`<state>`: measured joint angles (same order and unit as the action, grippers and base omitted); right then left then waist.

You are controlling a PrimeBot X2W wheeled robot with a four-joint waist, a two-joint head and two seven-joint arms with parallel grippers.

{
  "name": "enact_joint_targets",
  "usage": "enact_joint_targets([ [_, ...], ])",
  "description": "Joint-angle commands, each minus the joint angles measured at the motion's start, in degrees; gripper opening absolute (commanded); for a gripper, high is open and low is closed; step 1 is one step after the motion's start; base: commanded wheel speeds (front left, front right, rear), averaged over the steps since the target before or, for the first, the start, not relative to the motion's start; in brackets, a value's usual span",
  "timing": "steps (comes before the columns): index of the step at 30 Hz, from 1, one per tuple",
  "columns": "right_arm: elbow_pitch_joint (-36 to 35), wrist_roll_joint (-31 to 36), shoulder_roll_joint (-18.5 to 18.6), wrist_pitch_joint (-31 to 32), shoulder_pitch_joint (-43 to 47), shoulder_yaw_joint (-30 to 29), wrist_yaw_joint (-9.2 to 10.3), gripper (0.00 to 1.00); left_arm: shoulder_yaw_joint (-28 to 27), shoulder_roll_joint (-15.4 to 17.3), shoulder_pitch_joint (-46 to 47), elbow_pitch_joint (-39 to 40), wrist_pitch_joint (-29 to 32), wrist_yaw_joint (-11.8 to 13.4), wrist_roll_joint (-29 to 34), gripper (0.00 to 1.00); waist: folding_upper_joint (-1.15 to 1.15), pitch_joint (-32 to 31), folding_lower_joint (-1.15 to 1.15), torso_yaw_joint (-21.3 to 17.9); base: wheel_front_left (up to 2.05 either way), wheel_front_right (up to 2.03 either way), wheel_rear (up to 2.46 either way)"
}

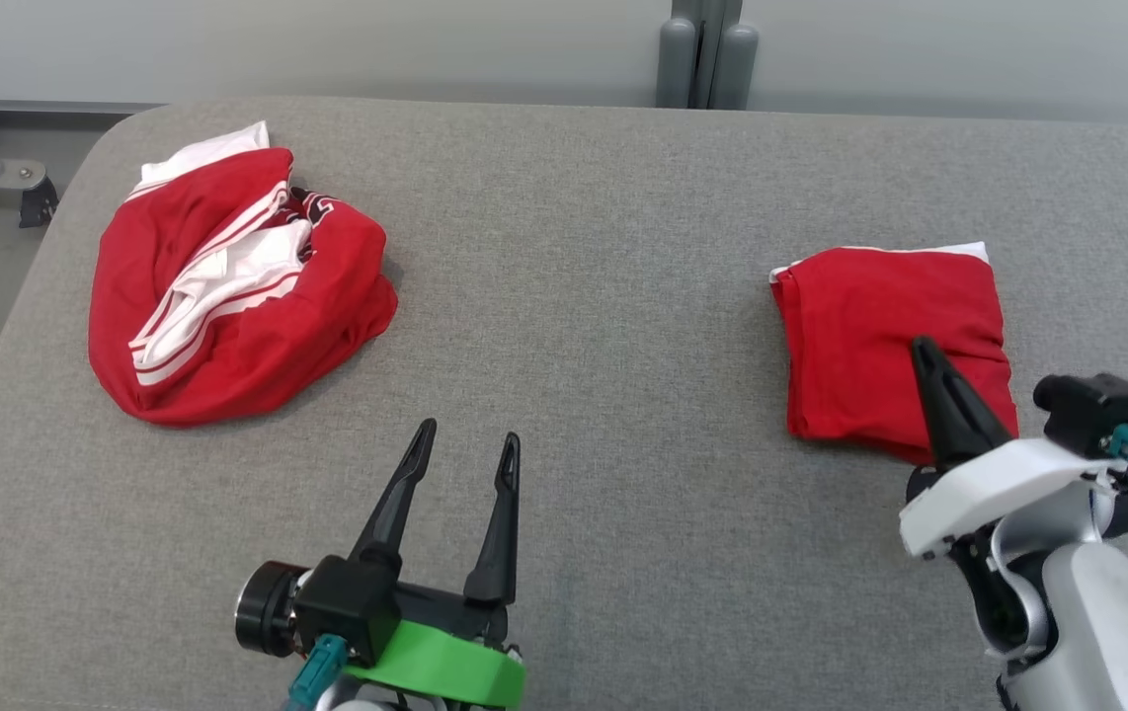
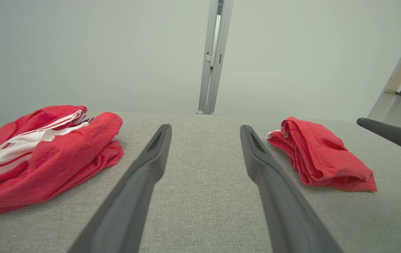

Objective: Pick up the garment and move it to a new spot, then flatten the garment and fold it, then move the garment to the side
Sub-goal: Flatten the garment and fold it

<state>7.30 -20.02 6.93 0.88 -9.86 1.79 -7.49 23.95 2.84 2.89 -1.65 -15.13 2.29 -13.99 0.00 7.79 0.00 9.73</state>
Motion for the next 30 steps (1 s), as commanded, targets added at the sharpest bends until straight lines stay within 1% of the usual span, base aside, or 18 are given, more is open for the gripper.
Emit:
enact_joint_targets([
  [1, 1.1, 0.0, 1.0, 0.0, -2.4, -0.2, 0.00, 0.00, 0.1, 0.1, -0.4, 0.2, 0.0, -0.2, -0.1, 1.00, 0.00, 0.3, 0.00, 0.1, 0.00, 0.00, 0.00],
  [5, 8.3, 1.1, 4.2, -0.6, -9.4, 0.3, 0.00, 0.00, 1.0, 0.1, 0.9, 0.0, 0.0, -0.6, -0.4, 1.00, 0.00, 1.3, 0.00, 1.1, 0.00, 0.00, 0.00],
  [9, 18.0, 2.0, 5.8, -0.4, -16.7, 1.2, 0.00, 0.00, 1.8, 0.1, 2.0, -0.3, 0.0, -0.7, -1.0, 1.00, 0.00, 2.5, 0.00, 2.6, 0.00, 0.00, 0.00],
  [13, 28.4, 4.2, 6.2, -1.3, -22.6, 1.1, 0.00, 0.00, 3.1, 0.1, 3.1, -0.5, 0.0, -0.8, -1.8, 1.00, 0.00, 4.1, 0.00, 4.8, 0.00, 0.00, 0.00],
  [16, 35.7, 7.3, 6.3, -2.8, -26.2, 0.1, 0.00, 0.00, 4.1, 0.1, 3.9, -0.5, 0.0, -1.0, -2.4, 1.00, 0.00, 5.4, 0.00, 6.5, 0.00, 0.00, 0.00],
  [19, 42.5, 9.9, 4.6, -4.7, -29.0, -0.9, 0.00, 0.00, 5.0, 0.1, 4.7, -0.8, 0.0, -1.0, -3.0, 1.00, 0.00, 6.6, 0.00, 8.2, 0.00, 0.00, 0.00],
  [23, 48.3, 12.2, 1.9, -8.0, -31.2, -0.2, 0.00, 0.00, 5.3, 0.1, 5.3, -1.0, 0.0, -0.7, -3.5, 1.00, 0.00, 7.4, 0.00, 9.4, 0.00, 0.00, 0.00],
  [27, 51.8, 12.3, -1.2, -11.0, -31.7, 2.2, 0.00, 0.00, 4.7, 0.1, 5.1, -1.3, 0.0, -0.3, -3.4, 1.00, 0.00, 6.9, 0.00, 8.9, 0.00, 0.00, 0.00],
  [30, 52.6, 10.1, -3.0, -12.9, -31.3, 4.9, 0.00, 0.00, 4.6, 0.1, 4.6, -1.5, 0.0, -0.5, -3.0, 1.00, 0.00, 5.7, 0.00, 7.9, 0.00, 0.00, 0.00],
])
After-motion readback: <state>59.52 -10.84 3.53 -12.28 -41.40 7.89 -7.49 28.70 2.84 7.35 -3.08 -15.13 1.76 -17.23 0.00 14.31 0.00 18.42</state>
